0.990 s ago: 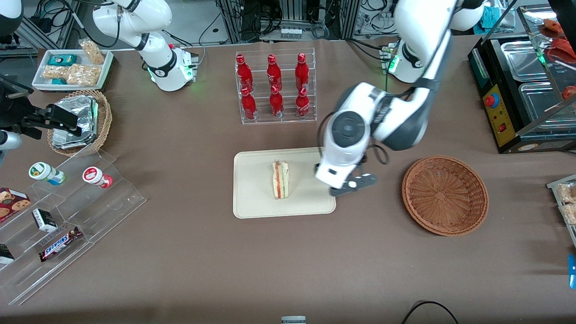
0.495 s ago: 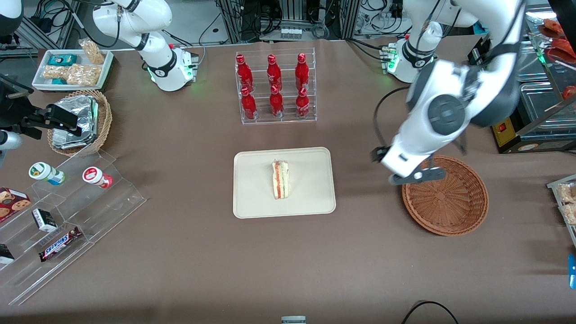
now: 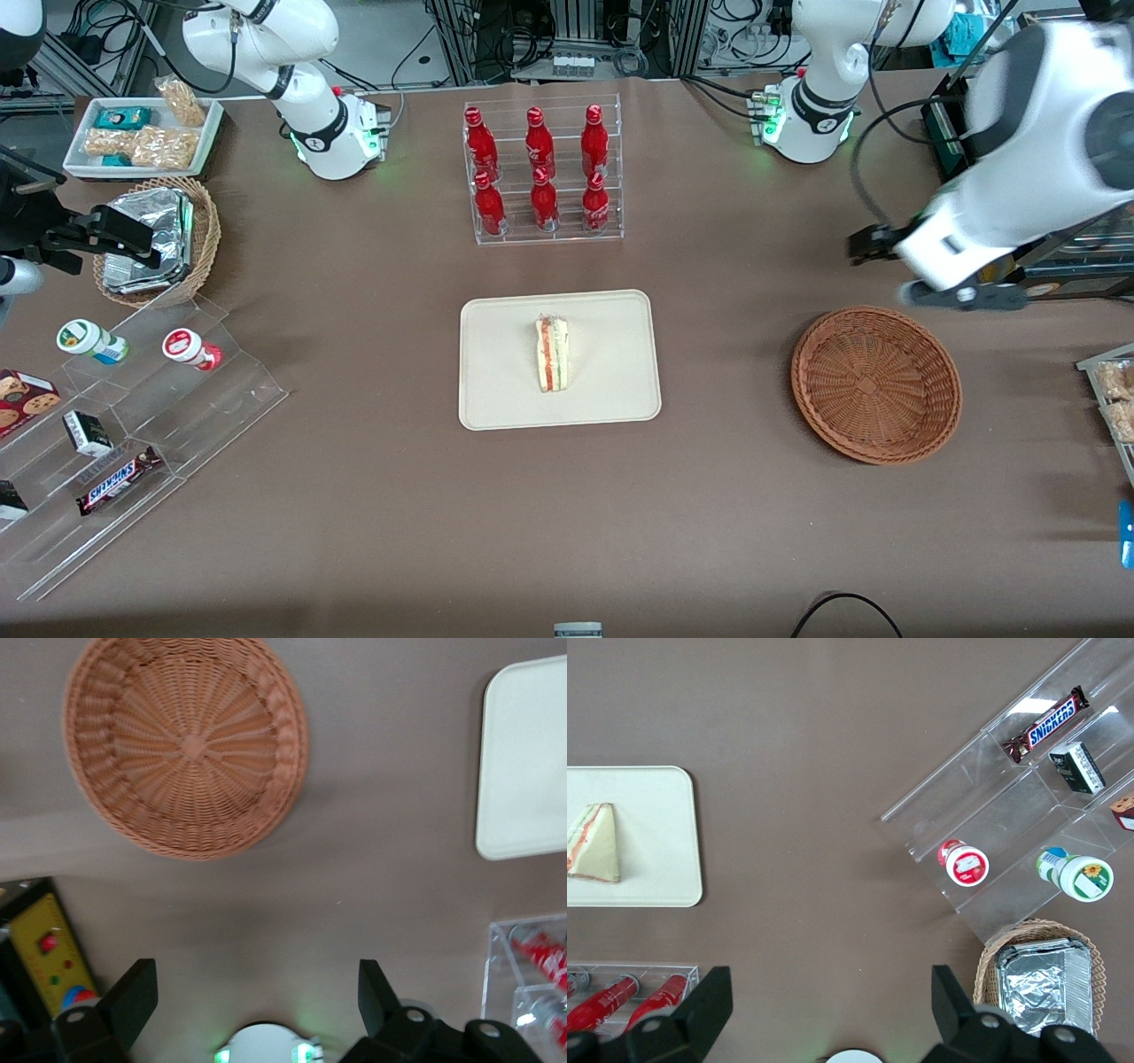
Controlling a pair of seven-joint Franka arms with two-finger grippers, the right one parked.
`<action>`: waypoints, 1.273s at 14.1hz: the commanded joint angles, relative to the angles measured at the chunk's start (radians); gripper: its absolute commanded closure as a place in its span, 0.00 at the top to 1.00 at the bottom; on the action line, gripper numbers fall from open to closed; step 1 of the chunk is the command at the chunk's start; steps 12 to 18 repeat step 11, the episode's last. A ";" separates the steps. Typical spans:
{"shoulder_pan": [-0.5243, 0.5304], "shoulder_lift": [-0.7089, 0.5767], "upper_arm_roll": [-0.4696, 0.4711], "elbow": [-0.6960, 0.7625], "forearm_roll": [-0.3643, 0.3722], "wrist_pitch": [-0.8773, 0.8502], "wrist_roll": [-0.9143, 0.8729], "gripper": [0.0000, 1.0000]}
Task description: Place sandwich from basket to tray
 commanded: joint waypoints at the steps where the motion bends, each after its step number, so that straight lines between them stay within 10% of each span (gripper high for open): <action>1: 0.131 -0.032 -0.088 0.044 0.005 -0.040 0.079 1.00; 18: 0.262 -0.030 -0.139 0.131 0.001 0.019 0.056 1.00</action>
